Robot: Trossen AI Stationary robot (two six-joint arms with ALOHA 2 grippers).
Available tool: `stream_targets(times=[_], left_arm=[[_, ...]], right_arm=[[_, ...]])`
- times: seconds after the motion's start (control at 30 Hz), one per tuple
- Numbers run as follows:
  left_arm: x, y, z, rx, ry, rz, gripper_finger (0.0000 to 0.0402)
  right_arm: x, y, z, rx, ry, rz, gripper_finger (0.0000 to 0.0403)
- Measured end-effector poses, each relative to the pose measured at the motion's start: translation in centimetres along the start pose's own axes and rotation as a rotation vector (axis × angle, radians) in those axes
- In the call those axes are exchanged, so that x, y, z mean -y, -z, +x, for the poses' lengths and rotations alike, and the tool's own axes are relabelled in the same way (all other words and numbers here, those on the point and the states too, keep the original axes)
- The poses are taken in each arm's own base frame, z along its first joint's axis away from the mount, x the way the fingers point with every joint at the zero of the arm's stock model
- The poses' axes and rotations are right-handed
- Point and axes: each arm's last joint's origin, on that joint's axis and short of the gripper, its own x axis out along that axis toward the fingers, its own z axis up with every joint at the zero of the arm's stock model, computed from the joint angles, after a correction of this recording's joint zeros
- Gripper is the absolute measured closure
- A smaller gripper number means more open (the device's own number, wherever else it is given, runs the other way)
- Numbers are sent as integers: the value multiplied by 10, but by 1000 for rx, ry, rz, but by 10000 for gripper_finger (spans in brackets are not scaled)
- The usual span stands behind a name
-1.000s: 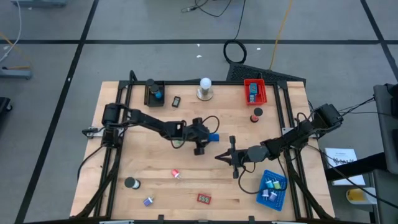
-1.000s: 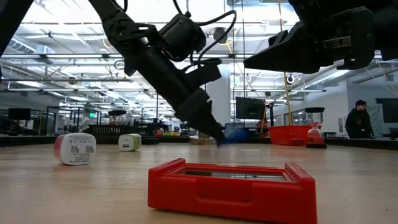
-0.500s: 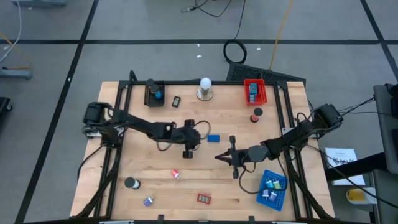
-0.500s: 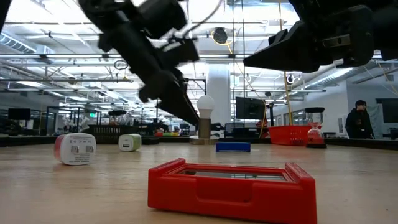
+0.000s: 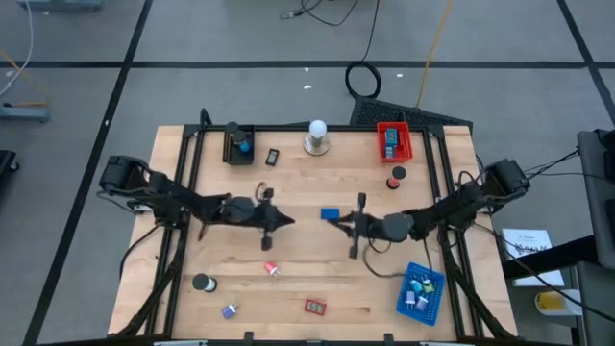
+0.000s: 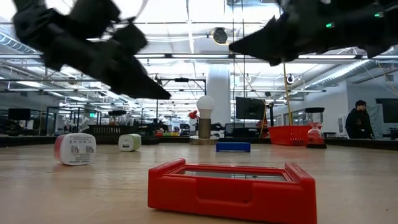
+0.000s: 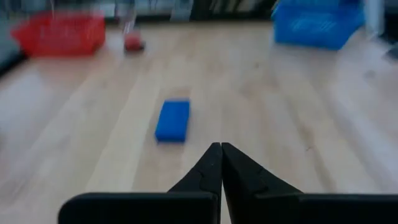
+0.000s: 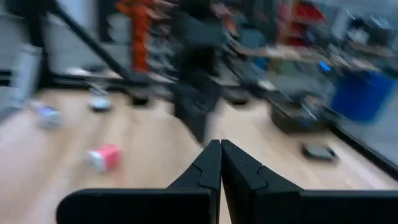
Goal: Pick & Place Office items
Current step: Put the blue digital clock into the red bin
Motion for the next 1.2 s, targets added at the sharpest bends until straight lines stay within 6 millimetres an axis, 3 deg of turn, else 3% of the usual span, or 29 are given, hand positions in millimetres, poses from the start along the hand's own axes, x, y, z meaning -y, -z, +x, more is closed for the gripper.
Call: stream_targets(times=[0.17,0.4,0.57,0.73,0.97,1.2], left_arm=[[4,19,-28,192,-3,3,390],[-3,36,-47,216,-173,-42,381],[-3,38,-47,197,-173,-39,381],[-3,38,-46,197,-174,-40,380],[-3,38,-46,197,-174,-38,380],[-3,39,-46,193,-174,-39,380]], right_arm=[[14,-12,22,-278,112,52,399],[38,-39,49,-607,203,120,389],[41,-39,62,-733,110,202,335],[41,-44,68,-839,131,172,260],[35,-20,80,-946,68,126,168],[49,3,92,-1020,43,71,118]])
